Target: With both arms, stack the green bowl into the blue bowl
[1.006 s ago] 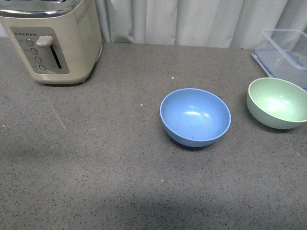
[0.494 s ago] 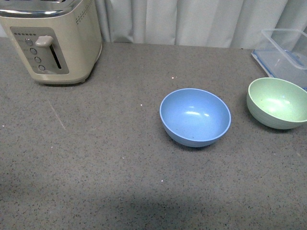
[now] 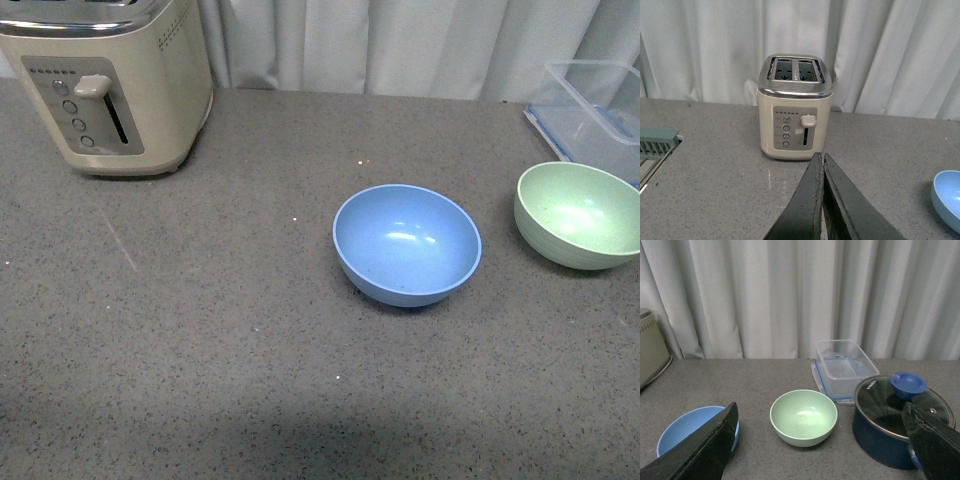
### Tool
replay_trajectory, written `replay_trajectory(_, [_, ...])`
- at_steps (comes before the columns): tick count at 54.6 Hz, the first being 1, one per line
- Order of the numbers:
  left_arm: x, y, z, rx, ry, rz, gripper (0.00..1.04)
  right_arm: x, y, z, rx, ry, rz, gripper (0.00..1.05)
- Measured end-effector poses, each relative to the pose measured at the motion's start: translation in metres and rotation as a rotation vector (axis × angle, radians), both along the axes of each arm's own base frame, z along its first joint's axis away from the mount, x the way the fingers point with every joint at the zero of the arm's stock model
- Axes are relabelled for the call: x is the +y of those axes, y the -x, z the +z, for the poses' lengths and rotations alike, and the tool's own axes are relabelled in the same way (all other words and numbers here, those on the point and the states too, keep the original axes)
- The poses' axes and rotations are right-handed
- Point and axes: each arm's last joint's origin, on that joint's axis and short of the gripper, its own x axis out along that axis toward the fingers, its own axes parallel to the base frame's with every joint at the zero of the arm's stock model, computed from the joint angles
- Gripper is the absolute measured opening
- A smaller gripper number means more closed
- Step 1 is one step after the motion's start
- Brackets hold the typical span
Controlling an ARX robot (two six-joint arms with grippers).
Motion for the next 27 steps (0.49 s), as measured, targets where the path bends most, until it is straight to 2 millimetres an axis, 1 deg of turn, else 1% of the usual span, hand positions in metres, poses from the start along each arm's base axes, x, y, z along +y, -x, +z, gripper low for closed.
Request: replay_trajectory(27, [0.000,0.014,0.002,-0.007,0.000,0.000,0.04,0.000,0.000,0.000,0.000,0.000,0.000,0.96])
